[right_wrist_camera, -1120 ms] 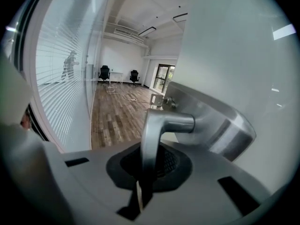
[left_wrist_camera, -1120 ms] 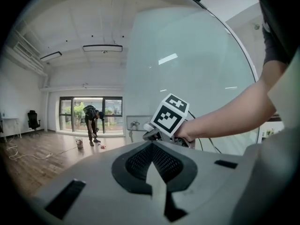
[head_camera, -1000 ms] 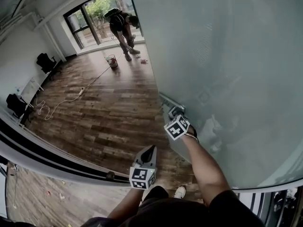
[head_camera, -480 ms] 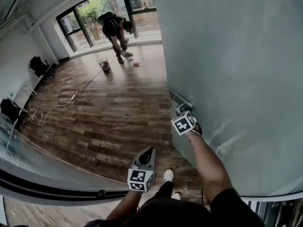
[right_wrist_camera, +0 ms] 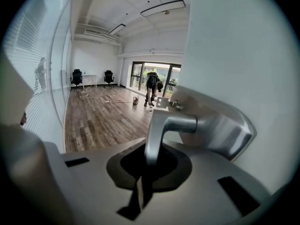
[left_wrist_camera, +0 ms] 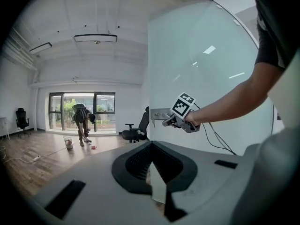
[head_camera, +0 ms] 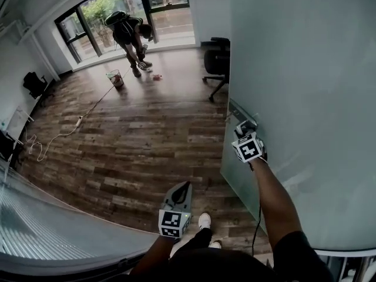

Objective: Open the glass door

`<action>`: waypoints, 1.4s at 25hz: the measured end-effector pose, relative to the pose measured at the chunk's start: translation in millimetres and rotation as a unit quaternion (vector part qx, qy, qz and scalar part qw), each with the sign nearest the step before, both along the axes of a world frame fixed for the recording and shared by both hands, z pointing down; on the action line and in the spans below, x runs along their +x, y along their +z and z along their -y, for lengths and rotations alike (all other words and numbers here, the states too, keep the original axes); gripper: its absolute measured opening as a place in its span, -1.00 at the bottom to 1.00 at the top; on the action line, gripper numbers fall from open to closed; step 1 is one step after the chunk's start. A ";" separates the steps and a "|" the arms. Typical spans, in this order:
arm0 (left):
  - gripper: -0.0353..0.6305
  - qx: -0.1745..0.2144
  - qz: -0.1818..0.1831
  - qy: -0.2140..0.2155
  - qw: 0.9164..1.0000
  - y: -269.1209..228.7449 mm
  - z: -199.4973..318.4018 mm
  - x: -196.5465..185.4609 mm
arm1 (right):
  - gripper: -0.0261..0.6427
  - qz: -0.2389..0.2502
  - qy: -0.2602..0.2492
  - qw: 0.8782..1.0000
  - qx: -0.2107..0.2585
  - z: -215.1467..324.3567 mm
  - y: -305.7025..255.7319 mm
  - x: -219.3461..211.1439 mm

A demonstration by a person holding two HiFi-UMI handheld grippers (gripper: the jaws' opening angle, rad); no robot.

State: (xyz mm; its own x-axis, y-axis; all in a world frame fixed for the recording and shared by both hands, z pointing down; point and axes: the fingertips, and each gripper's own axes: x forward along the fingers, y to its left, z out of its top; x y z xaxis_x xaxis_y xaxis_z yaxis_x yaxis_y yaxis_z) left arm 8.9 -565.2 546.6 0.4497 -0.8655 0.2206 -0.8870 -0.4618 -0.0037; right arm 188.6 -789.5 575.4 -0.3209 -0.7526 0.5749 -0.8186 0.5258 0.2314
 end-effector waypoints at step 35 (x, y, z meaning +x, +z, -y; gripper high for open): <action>-0.90 -0.046 -0.004 0.006 0.999 33.0 107.0 6.4 | -0.58 -0.038 0.109 0.990 -0.076 119.4 -17.2 198.3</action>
